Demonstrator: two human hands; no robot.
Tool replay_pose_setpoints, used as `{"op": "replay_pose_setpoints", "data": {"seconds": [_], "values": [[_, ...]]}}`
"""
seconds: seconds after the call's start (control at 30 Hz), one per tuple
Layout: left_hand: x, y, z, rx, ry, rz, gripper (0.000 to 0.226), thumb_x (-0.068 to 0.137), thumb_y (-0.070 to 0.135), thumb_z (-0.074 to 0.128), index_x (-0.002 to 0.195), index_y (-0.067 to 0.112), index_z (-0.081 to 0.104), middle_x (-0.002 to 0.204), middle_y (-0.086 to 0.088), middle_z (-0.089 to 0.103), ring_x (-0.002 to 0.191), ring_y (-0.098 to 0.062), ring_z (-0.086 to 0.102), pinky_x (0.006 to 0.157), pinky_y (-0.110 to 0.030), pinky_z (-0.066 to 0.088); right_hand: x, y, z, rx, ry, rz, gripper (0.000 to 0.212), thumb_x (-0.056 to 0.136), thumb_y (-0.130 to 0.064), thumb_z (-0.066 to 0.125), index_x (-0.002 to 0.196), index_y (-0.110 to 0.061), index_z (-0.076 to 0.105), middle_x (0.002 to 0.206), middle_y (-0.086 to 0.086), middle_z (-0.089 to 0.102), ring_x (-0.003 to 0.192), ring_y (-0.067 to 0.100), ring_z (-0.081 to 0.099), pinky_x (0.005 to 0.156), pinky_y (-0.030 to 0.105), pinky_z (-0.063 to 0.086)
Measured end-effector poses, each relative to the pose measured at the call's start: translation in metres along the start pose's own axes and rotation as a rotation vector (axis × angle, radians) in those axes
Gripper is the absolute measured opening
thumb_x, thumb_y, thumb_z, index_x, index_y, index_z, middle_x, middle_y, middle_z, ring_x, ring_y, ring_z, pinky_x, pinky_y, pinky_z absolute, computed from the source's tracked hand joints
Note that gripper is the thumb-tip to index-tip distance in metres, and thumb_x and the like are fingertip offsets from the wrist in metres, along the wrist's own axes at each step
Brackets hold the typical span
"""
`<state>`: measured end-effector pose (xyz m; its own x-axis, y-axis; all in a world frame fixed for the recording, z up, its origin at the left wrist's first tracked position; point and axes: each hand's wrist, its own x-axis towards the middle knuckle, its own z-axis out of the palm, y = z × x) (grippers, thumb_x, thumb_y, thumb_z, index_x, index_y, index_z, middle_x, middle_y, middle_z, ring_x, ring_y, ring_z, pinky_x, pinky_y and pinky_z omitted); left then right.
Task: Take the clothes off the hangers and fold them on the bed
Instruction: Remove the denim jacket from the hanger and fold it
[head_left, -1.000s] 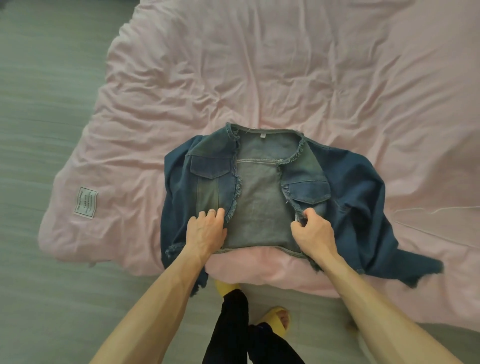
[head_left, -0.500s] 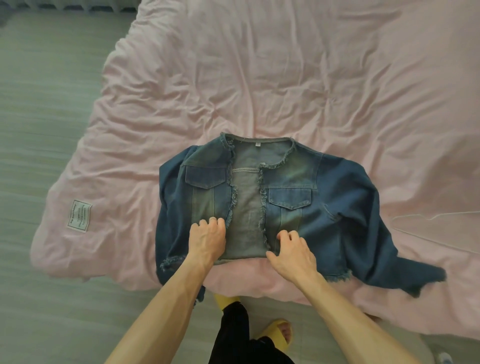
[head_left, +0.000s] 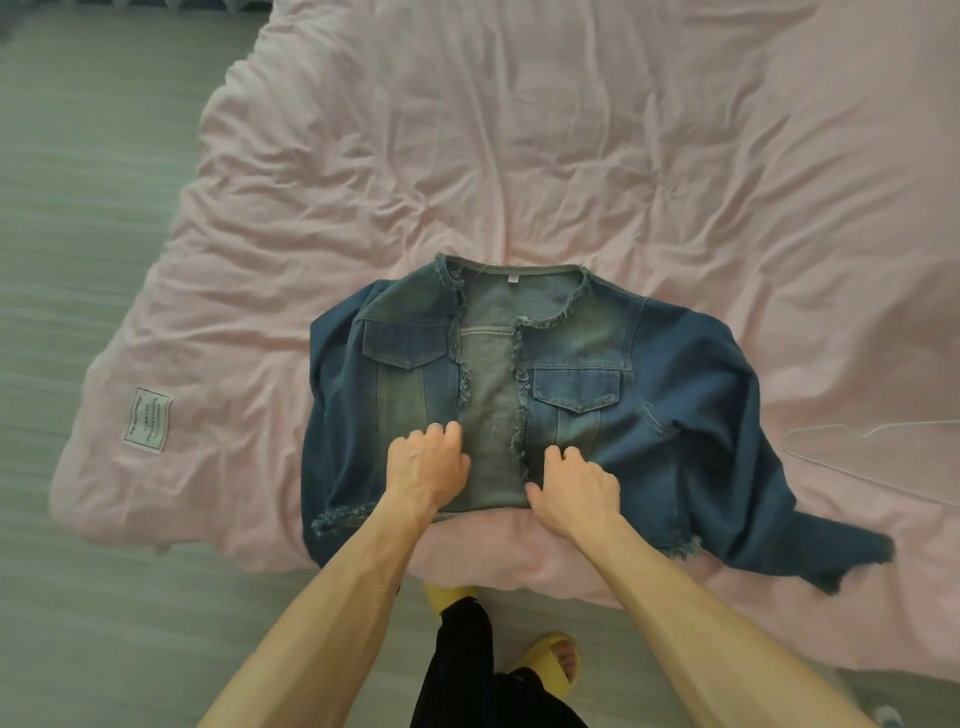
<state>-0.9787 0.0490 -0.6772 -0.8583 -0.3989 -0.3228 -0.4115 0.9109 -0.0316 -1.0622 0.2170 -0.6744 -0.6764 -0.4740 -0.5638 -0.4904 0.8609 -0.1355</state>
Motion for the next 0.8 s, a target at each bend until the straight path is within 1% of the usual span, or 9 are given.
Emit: {"op": "replay_pose_setpoints", "data": {"seconds": [0.1, 0.17, 0.23, 0.3, 0.33, 0.5, 0.6, 0.7, 0.8], "values": [[-0.016, 0.017, -0.014, -0.276, 0.211, 0.156, 0.019, 0.076, 0.033, 0.050, 0.069, 0.019, 0.039, 0.061, 0.003, 0.054, 0.051, -0.023, 0.056, 0.046, -0.026, 0.028, 0.001, 0.008, 0.003, 0.123, -0.026, 0.011, 0.032, 0.098, -0.041, 0.048, 0.117, -0.015, 0.050, 0.119, 0.007, 0.055, 0.111, 0.032, 0.057, 0.080, 0.040, 0.045], [-0.026, 0.031, -0.016, -0.342, 0.222, 0.239, 0.019, 0.075, 0.031, 0.052, 0.069, 0.020, 0.037, 0.058, 0.006, 0.049, 0.048, -0.019, 0.050, 0.046, -0.026, 0.026, 0.000, 0.014, 0.003, 0.195, -0.049, 0.031, 0.030, 0.098, -0.040, 0.048, 0.115, -0.016, 0.052, 0.119, 0.007, 0.056, 0.112, 0.031, 0.056, 0.083, 0.040, 0.047], [-0.029, 0.041, -0.013, -0.273, -0.040, 0.190, 0.014, 0.086, 0.032, 0.049, 0.085, 0.019, 0.045, 0.082, 0.002, 0.060, 0.072, -0.022, 0.061, 0.057, -0.031, 0.036, -0.002, 0.017, 0.002, 0.237, -0.087, 0.038, 0.028, 0.098, -0.039, 0.048, 0.116, -0.017, 0.053, 0.120, 0.006, 0.056, 0.111, 0.030, 0.056, 0.084, 0.038, 0.046], [-0.027, 0.041, -0.007, -0.219, -0.364, 0.075, 0.027, 0.095, 0.039, 0.044, 0.112, 0.018, 0.050, 0.112, -0.003, 0.059, 0.102, -0.029, 0.061, 0.074, -0.038, 0.045, -0.003, 0.018, -0.003, 0.277, -0.133, 0.035, 0.028, 0.097, -0.038, 0.049, 0.117, -0.019, 0.055, 0.122, 0.005, 0.056, 0.110, 0.029, 0.057, 0.084, 0.037, 0.046], [-0.024, 0.037, -0.008, -0.229, -0.416, 0.036, 0.033, 0.097, 0.042, 0.042, 0.119, 0.018, 0.050, 0.118, -0.004, 0.057, 0.107, -0.030, 0.060, 0.079, -0.040, 0.046, -0.002, 0.019, -0.008, 0.296, -0.143, 0.034, 0.028, 0.096, -0.038, 0.048, 0.117, -0.020, 0.055, 0.122, 0.003, 0.057, 0.110, 0.028, 0.057, 0.085, 0.037, 0.047], [0.005, 0.009, -0.040, -0.314, -0.146, 0.023, 0.025, 0.097, 0.036, 0.043, 0.114, 0.024, 0.058, 0.113, 0.000, 0.059, 0.105, -0.025, 0.059, 0.080, -0.039, 0.050, 0.007, 0.016, -0.036, 0.359, -0.085, 0.015, 0.022, 0.095, -0.039, 0.047, 0.112, -0.027, 0.054, 0.116, -0.003, 0.060, 0.104, 0.023, 0.057, 0.086, 0.038, 0.048], [0.042, -0.026, -0.065, -0.388, -0.023, -0.059, 0.024, 0.096, 0.033, 0.047, 0.117, 0.026, 0.058, 0.117, 0.001, 0.059, 0.110, -0.025, 0.055, 0.084, -0.042, 0.050, 0.026, 0.004, -0.057, 0.423, -0.032, 0.018, 0.020, 0.097, -0.038, 0.047, 0.113, -0.027, 0.053, 0.117, -0.004, 0.058, 0.102, 0.020, 0.056, 0.086, 0.037, 0.048], [0.082, -0.057, -0.081, -0.433, 0.043, -0.157, 0.029, 0.096, 0.032, 0.047, 0.122, 0.027, 0.057, 0.118, -0.001, 0.059, 0.111, -0.025, 0.054, 0.083, -0.042, 0.051, 0.059, -0.004, -0.081, 0.491, 0.059, 0.012, 0.027, 0.099, -0.037, 0.048, 0.122, -0.023, 0.052, 0.126, -0.001, 0.054, 0.109, 0.019, 0.054, 0.091, 0.037, 0.046], [0.134, -0.081, -0.089, -0.481, 0.149, -0.265, 0.029, 0.093, 0.031, 0.048, 0.117, 0.027, 0.064, 0.113, -0.003, 0.060, 0.110, -0.027, 0.055, 0.084, -0.042, 0.050, 0.107, 0.000, -0.109, 0.534, 0.243, 0.080, 0.036, 0.099, -0.027, 0.048, 0.133, -0.017, 0.050, 0.136, 0.005, 0.050, 0.121, 0.023, 0.049, 0.100, 0.038, 0.042]]}}
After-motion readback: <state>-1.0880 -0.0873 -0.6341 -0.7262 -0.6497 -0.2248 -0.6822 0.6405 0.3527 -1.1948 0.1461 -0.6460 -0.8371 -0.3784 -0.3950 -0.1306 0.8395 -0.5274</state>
